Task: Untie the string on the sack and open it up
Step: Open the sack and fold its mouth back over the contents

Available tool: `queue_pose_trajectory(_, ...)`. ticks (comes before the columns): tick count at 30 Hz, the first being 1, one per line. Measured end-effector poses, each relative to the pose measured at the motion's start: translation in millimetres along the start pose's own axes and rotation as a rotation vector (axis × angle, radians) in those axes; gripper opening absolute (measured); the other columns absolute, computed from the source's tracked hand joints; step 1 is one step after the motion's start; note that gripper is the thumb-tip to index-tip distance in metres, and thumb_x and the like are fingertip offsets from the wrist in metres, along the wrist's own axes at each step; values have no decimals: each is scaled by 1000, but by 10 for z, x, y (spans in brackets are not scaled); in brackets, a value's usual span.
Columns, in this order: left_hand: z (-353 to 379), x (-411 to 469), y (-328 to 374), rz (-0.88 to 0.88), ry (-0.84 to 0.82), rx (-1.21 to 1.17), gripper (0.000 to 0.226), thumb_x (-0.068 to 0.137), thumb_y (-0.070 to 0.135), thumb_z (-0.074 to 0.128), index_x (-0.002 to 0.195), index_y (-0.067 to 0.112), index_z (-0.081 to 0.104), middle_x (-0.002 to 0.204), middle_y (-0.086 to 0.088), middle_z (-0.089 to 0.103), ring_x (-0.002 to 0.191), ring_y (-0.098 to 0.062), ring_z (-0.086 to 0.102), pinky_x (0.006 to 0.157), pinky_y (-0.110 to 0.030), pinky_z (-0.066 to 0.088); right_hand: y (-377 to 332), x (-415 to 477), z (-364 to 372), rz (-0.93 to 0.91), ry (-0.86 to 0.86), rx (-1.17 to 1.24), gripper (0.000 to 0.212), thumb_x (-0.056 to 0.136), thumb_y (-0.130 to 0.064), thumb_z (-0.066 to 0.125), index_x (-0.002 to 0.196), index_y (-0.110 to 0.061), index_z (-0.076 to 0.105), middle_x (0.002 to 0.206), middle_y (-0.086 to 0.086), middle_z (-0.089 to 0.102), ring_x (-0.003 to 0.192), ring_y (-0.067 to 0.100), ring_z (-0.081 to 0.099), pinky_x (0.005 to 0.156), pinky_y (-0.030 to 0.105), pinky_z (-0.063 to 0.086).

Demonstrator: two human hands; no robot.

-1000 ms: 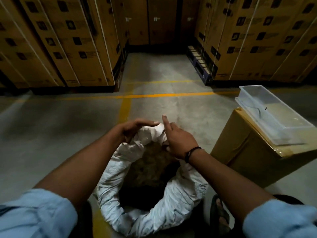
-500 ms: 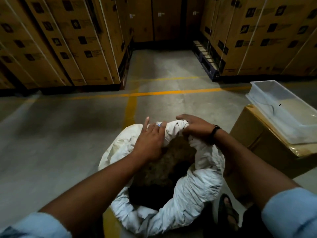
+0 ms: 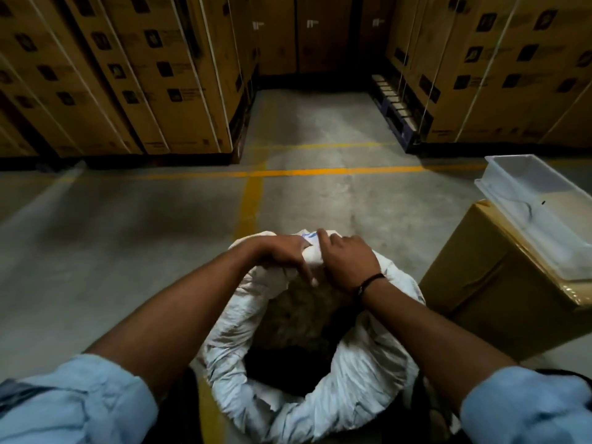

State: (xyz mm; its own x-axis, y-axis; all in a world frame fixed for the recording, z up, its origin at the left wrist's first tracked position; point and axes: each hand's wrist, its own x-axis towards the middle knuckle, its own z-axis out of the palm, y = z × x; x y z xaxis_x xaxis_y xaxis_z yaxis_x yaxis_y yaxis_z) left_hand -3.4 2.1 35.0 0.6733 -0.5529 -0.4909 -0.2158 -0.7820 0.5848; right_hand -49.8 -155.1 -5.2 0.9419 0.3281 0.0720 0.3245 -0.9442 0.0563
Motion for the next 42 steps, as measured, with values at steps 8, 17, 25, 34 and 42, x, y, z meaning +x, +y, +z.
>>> queue_pose_trajectory(8, 849, 40, -506, -195, 807, 624, 91, 73, 71, 54, 143, 17, 35, 120, -12, 65, 113, -34, 58, 116, -50, 26, 449, 299, -93, 266, -247, 486, 40, 77, -36, 67, 113, -20, 60, 117, 11, 66, 103, 29, 62, 80, 32, 49)
queue_pose_trajectory(17, 523, -90, -395, 104, 566, -140, 61, 69, 23, 72, 124, 10, 52, 104, -11, 68, 96, -29, 66, 74, -30, 50, -189, 335, 49, -325, 196, -38, 99, 68, -36, 58, 155, -11, 18, 111, 8, 60, 92, 32, 58, 80, 42, 44)
queue_pose_trajectory(25, 711, -380, -768, -266, 872, 208, 126, 55, 72, 73, 152, 29, 6, 119, -10, 66, 111, -31, 61, 102, -43, 44, -279, 510, -92, -8, -59, 138, 86, 70, -32, 66, 147, -25, 26, 106, 14, 67, 93, 37, 65, 71, 37, 48)
queue_pose_trajectory(34, 519, -431, -951, 72, 692, -513, 100, 61, 22, 94, 143, 18, 37, 126, 4, 57, 119, -14, 57, 89, -11, 43, -444, 601, 11, -566, 236, 0, 112, 60, -48, 67, 155, -16, 17, 125, 8, 54, 101, 29, 53, 81, 41, 46)
queue_pose_trajectory(42, 841, -594, -1029, -327, 735, -137, 133, 45, 98, 56, 152, 42, 1, 144, -6, 52, 127, -29, 53, 103, -45, 46, -376, 818, -19, -31, -199, 468, 81, 65, -21, 72, 138, -28, 39, 111, 14, 67, 102, 33, 64, 78, 36, 53)
